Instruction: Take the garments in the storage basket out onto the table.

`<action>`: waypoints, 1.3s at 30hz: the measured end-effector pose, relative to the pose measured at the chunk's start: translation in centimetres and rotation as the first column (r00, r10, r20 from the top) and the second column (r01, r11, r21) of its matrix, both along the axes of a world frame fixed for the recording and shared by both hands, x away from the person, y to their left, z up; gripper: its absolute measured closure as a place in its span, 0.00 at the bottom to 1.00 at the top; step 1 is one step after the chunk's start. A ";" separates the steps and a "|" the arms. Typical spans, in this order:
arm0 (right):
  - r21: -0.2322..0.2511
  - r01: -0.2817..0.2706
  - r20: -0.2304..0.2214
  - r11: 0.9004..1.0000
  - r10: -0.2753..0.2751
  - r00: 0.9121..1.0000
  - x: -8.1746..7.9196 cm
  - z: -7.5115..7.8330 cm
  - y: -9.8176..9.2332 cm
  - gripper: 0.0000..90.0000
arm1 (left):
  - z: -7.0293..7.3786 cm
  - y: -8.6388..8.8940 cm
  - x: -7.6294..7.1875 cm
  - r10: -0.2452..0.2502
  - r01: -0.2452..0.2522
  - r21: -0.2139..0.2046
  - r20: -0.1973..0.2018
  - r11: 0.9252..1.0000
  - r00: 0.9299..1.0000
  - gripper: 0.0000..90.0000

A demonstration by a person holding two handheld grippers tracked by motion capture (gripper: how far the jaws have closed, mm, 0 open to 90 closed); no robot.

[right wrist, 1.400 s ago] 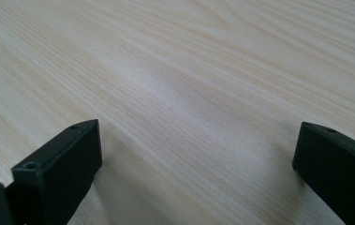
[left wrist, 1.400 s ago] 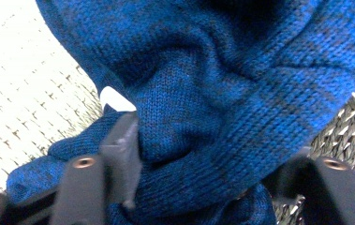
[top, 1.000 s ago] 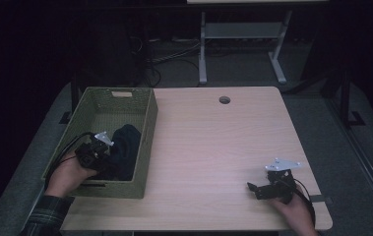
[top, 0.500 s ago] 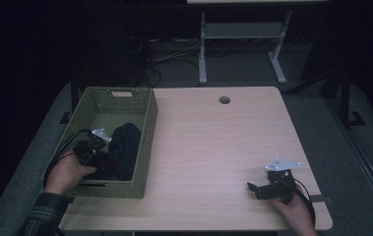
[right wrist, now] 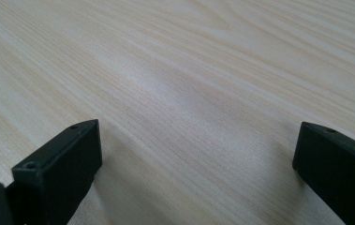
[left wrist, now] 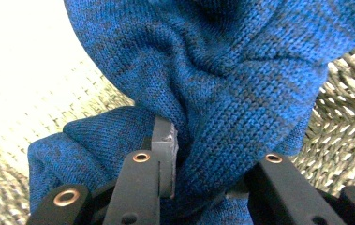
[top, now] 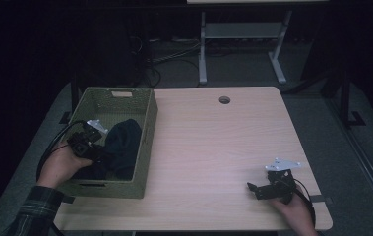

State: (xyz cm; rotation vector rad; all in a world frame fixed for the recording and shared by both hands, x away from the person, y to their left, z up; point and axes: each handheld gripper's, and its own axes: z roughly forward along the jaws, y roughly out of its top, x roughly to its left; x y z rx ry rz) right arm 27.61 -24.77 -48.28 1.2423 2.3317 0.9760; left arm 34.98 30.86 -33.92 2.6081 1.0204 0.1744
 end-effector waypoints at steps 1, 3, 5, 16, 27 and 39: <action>0.000 0.000 0.000 1.000 0.000 1.000 0.0 0.0 0.0 0.01 | 0.2 0.0 0.0 0.000 0.000 0.002 0.001 1.000 1.000 0.79; 0.000 0.001 0.000 1.000 -0.001 1.000 0.0 0.0 0.0 0.01 | 0.8 0.1 0.1 -0.002 0.002 0.006 0.009 1.000 1.000 0.79; 0.000 0.000 0.000 1.000 0.000 1.000 0.0 0.0 0.0 0.01 | 1.2 0.2 0.2 -0.001 0.001 0.001 0.011 1.000 1.000 0.79; -0.002 0.000 0.002 1.000 0.000 1.000 0.0 0.0 0.0 0.01 | 3.7 1.0 0.3 0.018 -0.017 -0.037 0.040 0.999 0.999 0.79; 0.000 -0.001 0.001 1.000 0.001 1.000 0.0 0.0 0.0 0.01 | 7.5 1.2 0.1 0.024 -0.022 -0.022 0.098 1.000 0.995 0.79; 0.001 0.001 -0.001 1.000 -0.001 1.000 0.0 0.0 0.0 0.01 | 9.9 0.9 -0.1 0.029 -0.020 -0.070 0.132 0.997 0.991 0.79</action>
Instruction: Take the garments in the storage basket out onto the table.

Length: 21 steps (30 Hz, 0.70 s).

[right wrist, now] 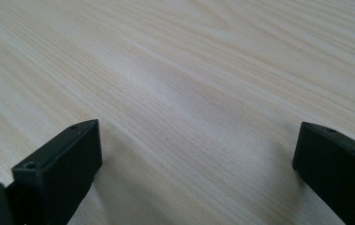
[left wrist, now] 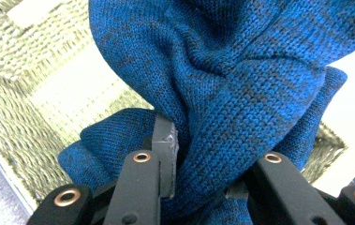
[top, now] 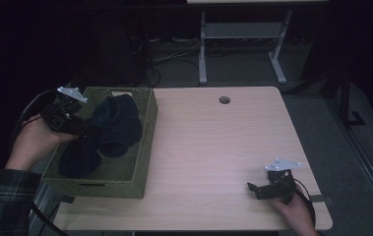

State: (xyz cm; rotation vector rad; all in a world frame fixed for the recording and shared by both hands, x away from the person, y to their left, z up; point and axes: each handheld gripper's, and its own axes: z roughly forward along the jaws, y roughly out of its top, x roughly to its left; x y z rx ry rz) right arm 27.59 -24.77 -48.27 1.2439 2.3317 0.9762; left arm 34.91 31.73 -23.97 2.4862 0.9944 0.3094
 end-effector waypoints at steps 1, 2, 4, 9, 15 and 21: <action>0.000 0.000 0.000 1.000 0.000 1.000 0.0 0.0 0.0 0.01 | 0.2 0.0 0.0 0.002 -0.002 -0.004 0.004 1.000 1.000 0.79; -0.001 0.000 0.000 1.000 0.000 1.000 0.0 0.0 0.0 0.01 | 0.5 -0.1 0.0 -0.002 0.002 -0.013 0.008 1.000 1.000 0.79; -0.001 0.000 0.002 1.000 0.000 1.000 0.0 0.0 0.0 0.01 | 0.8 -0.3 0.0 -0.001 0.002 -0.038 0.016 0.999 1.000 0.79; -0.002 -0.001 0.003 1.000 0.001 1.000 0.0 0.0 0.0 0.01 | 1.8 -1.3 0.0 -0.009 0.011 -0.055 0.028 0.998 1.000 0.79; -0.002 0.000 0.003 1.000 0.000 1.000 0.0 0.0 0.0 0.01 | 2.5 -2.7 0.2 -0.035 0.038 -0.061 0.043 0.997 0.998 0.79; -0.001 0.000 0.003 1.000 0.000 1.000 0.0 0.0 0.0 0.01 | 3.1 -4.5 0.4 -0.062 0.065 -0.063 0.055 0.996 0.997 0.79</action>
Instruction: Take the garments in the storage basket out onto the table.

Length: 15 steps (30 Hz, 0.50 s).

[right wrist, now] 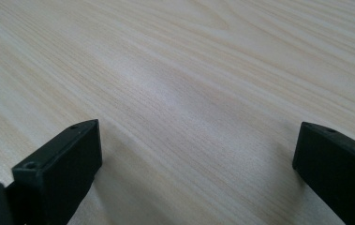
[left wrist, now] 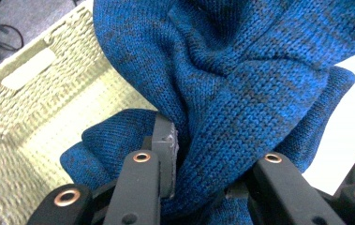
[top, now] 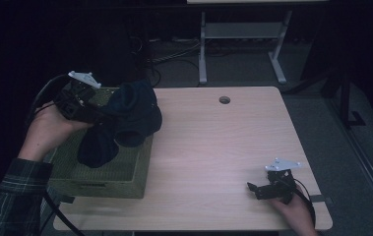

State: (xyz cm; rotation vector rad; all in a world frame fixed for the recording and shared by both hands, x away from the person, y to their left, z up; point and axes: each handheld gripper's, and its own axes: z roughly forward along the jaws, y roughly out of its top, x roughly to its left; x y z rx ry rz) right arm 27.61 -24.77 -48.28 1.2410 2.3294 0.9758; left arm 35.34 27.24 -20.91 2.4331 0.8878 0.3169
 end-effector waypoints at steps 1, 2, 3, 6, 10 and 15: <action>0.000 0.000 0.000 1.000 0.000 1.000 0.0 0.0 0.0 0.01 | 0.1 -0.3 0.0 -0.006 0.006 0.003 0.001 1.000 1.000 0.79; 0.000 0.000 0.000 1.000 0.000 1.000 0.0 0.0 0.0 0.01 | 0.2 -0.6 0.0 -0.011 0.011 0.003 0.004 1.000 1.000 0.79; 0.000 0.000 0.000 1.000 0.000 1.000 0.0 0.0 0.0 0.01 | 0.3 -1.0 0.1 -0.018 0.018 0.001 0.006 1.000 1.000 0.79; 0.000 -0.001 0.001 1.000 0.001 1.000 0.0 0.0 0.0 0.01 | 0.5 -1.8 0.2 -0.029 0.029 0.001 0.010 1.000 1.000 0.79; 0.000 0.000 0.000 1.000 0.000 1.000 0.0 0.0 0.0 0.01 | 0.7 -2.9 0.2 -0.047 0.047 0.002 0.007 0.999 0.999 0.79; 0.000 -0.001 0.000 1.000 0.001 1.000 0.0 0.0 0.0 0.01 | 0.9 -4.2 0.4 -0.074 0.074 -0.003 0.014 0.997 0.997 0.79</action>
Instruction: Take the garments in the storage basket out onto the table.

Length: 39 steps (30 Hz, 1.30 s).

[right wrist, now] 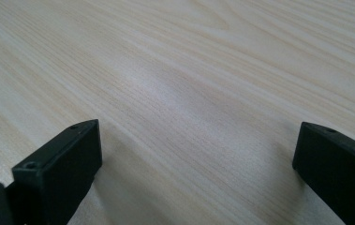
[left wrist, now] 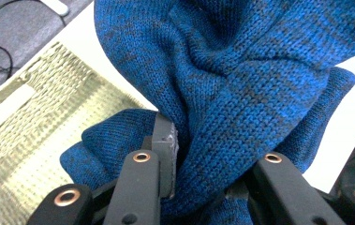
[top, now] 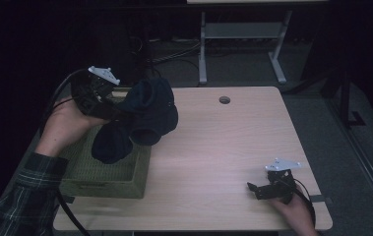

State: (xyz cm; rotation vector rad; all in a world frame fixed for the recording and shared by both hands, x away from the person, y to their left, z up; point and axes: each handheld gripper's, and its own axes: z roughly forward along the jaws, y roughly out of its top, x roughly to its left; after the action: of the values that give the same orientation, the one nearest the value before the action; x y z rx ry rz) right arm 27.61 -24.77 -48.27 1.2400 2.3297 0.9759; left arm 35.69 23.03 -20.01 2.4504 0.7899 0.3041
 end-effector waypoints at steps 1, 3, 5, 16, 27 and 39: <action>0.000 0.000 0.000 1.000 0.000 1.000 0.0 0.0 0.0 0.01 | 0.0 -0.2 0.0 -0.003 0.003 -0.001 -0.002 1.000 1.000 0.79; 0.000 0.000 0.000 1.000 0.000 1.000 0.0 0.0 0.0 0.01 | 0.1 -0.7 0.1 -0.007 0.007 -0.006 -0.001 1.000 1.000 0.79; 0.000 0.000 0.000 1.000 0.000 1.000 0.0 0.0 0.0 0.01 | 0.1 -1.3 0.2 -0.015 0.015 -0.003 -0.003 1.000 1.000 0.79; 0.000 -0.001 0.000 1.000 0.001 1.000 0.0 0.0 0.0 0.01 | 0.5 -4.1 0.6 -0.030 0.030 -0.013 -0.009 0.999 1.000 0.79; 0.001 -0.002 0.000 1.000 0.002 1.000 0.0 0.0 0.0 0.01 | 0.4 -7.8 0.9 -0.096 0.096 -0.013 -0.017 0.995 0.995 0.79; 0.002 -0.004 0.000 1.000 0.004 1.000 0.0 0.0 0.0 0.01 | 0.0 -12.4 1.3 -0.166 0.166 -0.015 -0.022 0.986 0.986 0.79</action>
State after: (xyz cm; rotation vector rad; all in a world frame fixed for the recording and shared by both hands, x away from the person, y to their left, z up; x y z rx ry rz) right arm 27.58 -24.73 -48.26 1.2367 2.3333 0.9801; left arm 36.99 10.66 -20.03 2.4921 0.5898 0.2067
